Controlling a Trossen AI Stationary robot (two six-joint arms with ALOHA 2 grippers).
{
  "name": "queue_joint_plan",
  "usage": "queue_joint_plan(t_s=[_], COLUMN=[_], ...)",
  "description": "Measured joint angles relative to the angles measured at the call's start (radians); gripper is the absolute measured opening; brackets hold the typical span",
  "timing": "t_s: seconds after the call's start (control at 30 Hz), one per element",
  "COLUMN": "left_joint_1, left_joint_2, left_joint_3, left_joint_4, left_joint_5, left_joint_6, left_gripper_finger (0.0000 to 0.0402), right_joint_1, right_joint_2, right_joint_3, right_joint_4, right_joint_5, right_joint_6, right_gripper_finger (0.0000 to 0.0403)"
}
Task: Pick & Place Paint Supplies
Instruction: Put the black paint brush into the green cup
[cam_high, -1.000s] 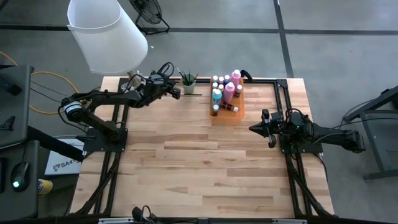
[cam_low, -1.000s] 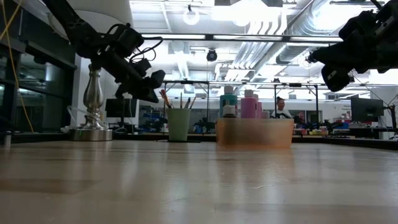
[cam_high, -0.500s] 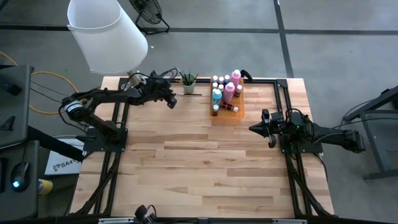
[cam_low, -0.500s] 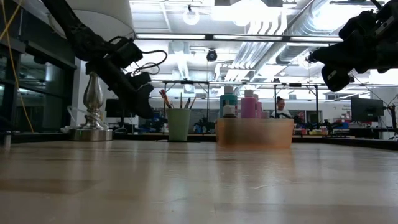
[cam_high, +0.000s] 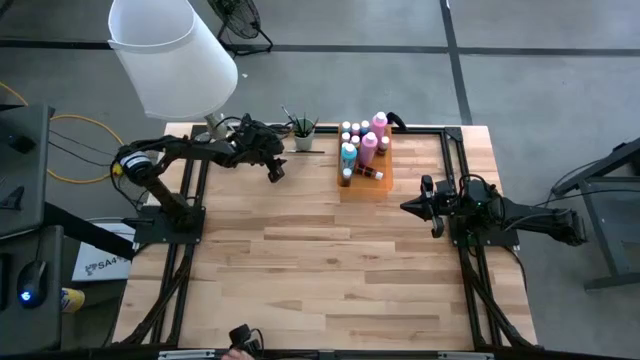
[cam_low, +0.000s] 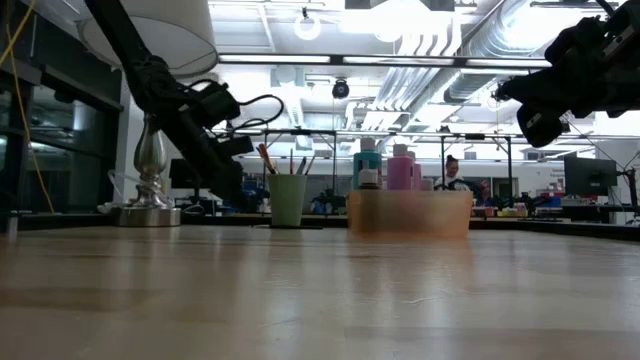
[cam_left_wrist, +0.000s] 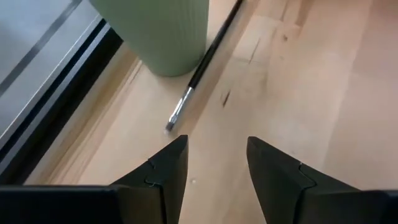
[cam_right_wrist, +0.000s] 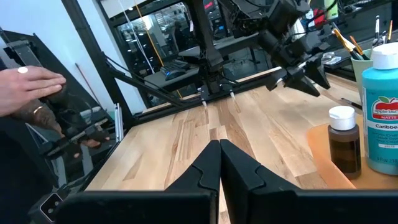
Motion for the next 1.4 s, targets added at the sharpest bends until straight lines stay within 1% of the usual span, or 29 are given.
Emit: queue_joint_plan(t_s=[0.17,0.37,0.67,0.77,0.9,1.13,1.3,1.4], left_joint_1=[0.031,0.075,0.112,0.124,0.124,0.149,0.158,0.156], left_joint_2=[0.036,0.038,0.054,0.076,0.102,0.102,0.150,0.185], left_joint_3=[0.039,0.042,0.042,0.042,0.042,0.046,0.089,0.124], left_joint_4=[-0.008,-0.017,-0.015,-0.014,0.002,0.038,-0.001,-0.019], left_joint_5=[0.028,0.036,0.138,0.147,0.146,0.151,0.188,0.192], left_joint_6=[-0.006,-0.003,0.144,0.177,0.180,0.183,0.170,0.153], left_gripper_finger=[0.0161,0.0161,0.0161,0.0161,0.0161,0.0161,0.0161,0.0161], right_joint_1=[0.000,0.000,0.000,0.000,0.000,0.000,0.000,0.000], right_joint_2=[0.000,0.000,0.000,0.000,0.000,0.000,0.000,0.000], right_joint_3=[0.000,0.000,0.000,0.000,0.000,0.000,0.000,0.000], right_joint_4=[0.000,0.000,0.000,0.000,0.000,0.000,0.000,0.000], right_joint_5=[0.000,0.000,0.001,0.001,0.000,0.000,0.000,0.000], right_joint_6=[0.000,0.000,0.000,0.000,0.000,0.000,0.000,0.000], right_gripper_finger=[0.0002,0.0002,0.0002,0.0002,0.0002,0.0002,0.0002,0.0002])
